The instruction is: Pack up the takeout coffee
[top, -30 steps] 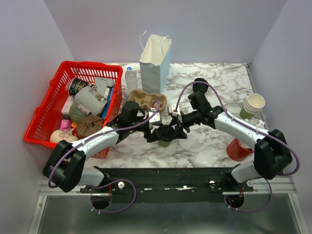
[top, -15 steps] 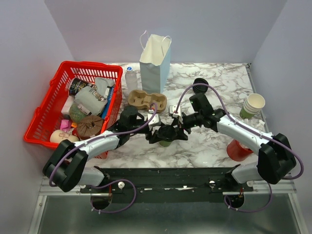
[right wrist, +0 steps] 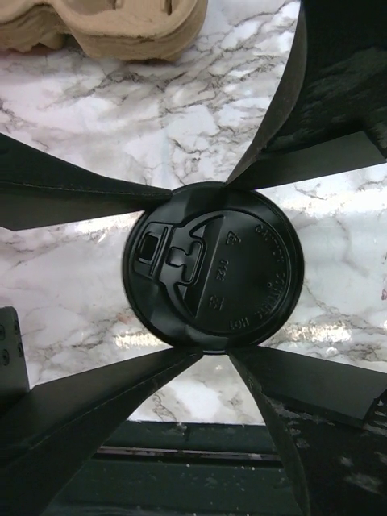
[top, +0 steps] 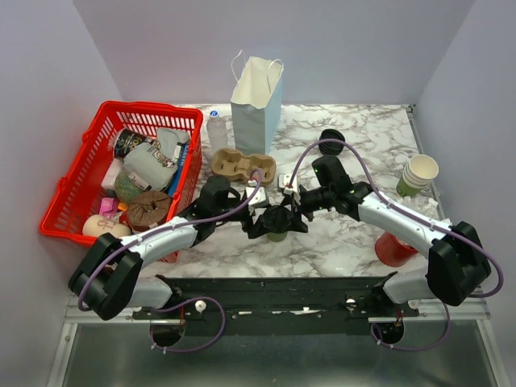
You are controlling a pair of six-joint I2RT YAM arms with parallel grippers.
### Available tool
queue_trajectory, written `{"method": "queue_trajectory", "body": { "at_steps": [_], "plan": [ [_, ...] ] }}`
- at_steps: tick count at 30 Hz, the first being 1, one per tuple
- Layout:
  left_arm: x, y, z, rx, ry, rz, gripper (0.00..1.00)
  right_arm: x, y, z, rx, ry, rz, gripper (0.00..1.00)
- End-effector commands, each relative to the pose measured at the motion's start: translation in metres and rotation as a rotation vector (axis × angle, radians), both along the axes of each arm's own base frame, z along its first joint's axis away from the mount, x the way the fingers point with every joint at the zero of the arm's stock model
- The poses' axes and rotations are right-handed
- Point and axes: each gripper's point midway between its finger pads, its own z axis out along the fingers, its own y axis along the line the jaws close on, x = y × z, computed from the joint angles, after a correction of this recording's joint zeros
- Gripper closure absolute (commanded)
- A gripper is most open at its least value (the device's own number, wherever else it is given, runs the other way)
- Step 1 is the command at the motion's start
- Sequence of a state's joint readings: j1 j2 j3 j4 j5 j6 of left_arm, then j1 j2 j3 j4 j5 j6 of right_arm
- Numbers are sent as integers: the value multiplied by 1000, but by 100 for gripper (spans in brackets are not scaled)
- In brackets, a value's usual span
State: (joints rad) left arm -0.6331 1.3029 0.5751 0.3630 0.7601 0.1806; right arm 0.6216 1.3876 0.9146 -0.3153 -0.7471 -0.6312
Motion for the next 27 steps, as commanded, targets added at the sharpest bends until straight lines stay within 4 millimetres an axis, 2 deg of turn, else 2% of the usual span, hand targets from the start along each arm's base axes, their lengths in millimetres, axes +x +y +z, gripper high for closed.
{"method": "queue_trajectory", "body": {
  "at_steps": [1,4,15,27],
  "plan": [
    [-20,13,-46,161,159,24,1,7,18,13,66,-80,26,15],
    [-19,13,-38,151,136,21,1,7,19,16,72,-84,30,14],
    [-14,14,-27,167,113,-7,1,1,17,6,27,-29,61,13],
    [-2,19,5,145,72,-30,1,7,10,-4,-24,-9,76,16]
  ]
}}
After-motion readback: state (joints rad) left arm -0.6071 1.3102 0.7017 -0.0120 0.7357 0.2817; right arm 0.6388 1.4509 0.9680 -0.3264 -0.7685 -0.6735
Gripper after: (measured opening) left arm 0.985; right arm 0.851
